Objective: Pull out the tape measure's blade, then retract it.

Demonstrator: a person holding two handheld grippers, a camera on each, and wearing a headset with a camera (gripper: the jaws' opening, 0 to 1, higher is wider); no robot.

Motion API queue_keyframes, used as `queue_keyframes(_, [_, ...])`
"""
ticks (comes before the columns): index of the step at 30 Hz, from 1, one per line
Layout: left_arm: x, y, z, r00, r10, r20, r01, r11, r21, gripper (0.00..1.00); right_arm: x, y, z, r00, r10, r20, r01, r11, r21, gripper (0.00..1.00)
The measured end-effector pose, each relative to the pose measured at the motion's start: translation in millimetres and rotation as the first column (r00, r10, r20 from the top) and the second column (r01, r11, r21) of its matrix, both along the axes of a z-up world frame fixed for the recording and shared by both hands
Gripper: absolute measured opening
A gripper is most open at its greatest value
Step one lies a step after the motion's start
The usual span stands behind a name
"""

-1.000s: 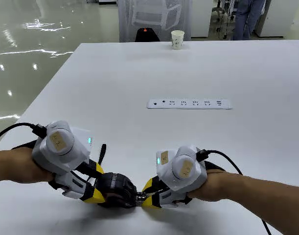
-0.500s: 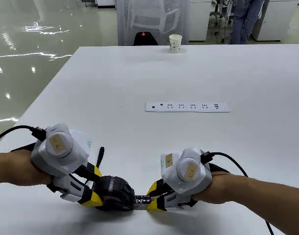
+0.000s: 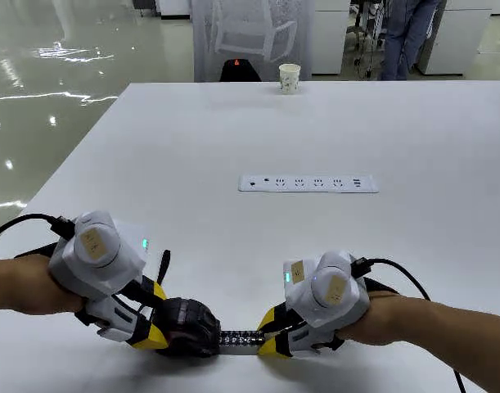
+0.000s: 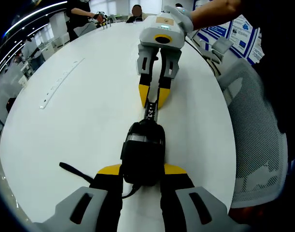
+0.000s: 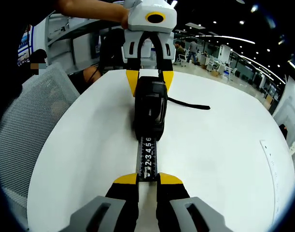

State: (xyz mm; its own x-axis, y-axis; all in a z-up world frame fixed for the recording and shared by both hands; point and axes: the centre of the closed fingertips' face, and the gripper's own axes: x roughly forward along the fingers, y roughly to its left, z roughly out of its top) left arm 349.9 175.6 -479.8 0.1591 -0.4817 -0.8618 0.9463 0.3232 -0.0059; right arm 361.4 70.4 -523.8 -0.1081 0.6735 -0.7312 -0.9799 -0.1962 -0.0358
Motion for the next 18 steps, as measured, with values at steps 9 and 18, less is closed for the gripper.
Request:
queue_keyframes(9, [0.2,0.4,0.1,1.000,0.000,-0.003,0.000,1.000,0.000,0.24,2.0,-14.9,0.4,1.000,-0.014,-0.010,0.014,1.000,-0.006,0.09])
queue_keyframes(18, [0.1,0.4,0.1,1.000,-0.002,-0.003,0.002,1.000,0.002,0.24,3.1,-28.3,1.7,1.000,-0.024,-0.016,0.024,1.000,-0.015,0.09])
